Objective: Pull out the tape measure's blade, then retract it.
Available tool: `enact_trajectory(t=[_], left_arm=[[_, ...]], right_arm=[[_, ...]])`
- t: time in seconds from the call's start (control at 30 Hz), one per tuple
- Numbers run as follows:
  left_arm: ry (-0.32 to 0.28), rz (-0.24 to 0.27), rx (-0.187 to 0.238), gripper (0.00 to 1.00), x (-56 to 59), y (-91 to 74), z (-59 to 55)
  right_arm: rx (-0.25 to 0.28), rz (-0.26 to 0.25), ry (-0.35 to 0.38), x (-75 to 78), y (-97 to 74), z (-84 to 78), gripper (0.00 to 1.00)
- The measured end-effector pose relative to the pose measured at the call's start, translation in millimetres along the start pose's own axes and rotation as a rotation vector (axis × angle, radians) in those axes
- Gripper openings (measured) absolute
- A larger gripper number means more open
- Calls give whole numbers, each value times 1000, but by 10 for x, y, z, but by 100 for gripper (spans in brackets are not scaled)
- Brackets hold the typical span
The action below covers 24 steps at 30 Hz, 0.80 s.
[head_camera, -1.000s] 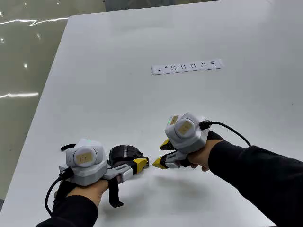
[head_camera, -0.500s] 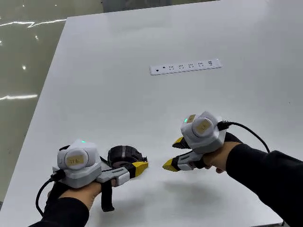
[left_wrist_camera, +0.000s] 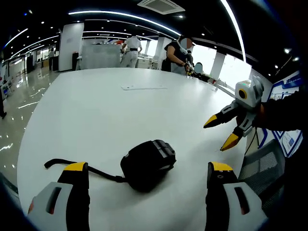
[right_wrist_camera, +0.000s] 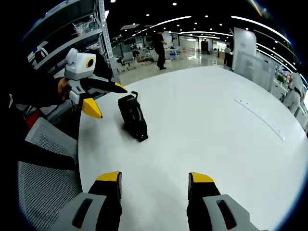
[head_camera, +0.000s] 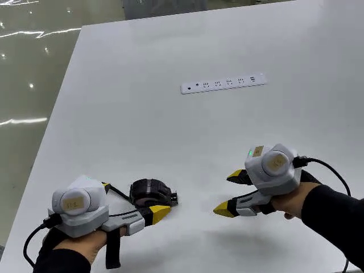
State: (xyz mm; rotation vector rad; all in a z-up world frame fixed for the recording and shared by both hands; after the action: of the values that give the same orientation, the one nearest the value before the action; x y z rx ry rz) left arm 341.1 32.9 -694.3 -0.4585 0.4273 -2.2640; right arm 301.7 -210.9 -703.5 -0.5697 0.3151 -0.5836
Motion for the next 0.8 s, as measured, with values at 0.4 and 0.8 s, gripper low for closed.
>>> enact_trajectory(t=[0.4,0.8], left_arm=[[88,-52,-41,99,-62,-167,-28],[82,-59,-32,99,-240,-316,-60]], right_arm=[[13,-58,20,92,-416,-140,60],[27,-107,49,253,-780,-355,70]])
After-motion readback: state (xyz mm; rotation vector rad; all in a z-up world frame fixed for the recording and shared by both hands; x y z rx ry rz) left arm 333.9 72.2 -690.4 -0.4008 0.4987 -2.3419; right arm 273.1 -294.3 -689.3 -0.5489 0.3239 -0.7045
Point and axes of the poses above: the centre of the closed fingertips' face, and the gripper's own axes: y roughly forward along the fingers, x roughly to its right, z roughly out of its top, the point moved 5 cm from there along -y, roughly backward along the fingers, and after that the axes turned 9 degrees about x, right-handed, at the moved point
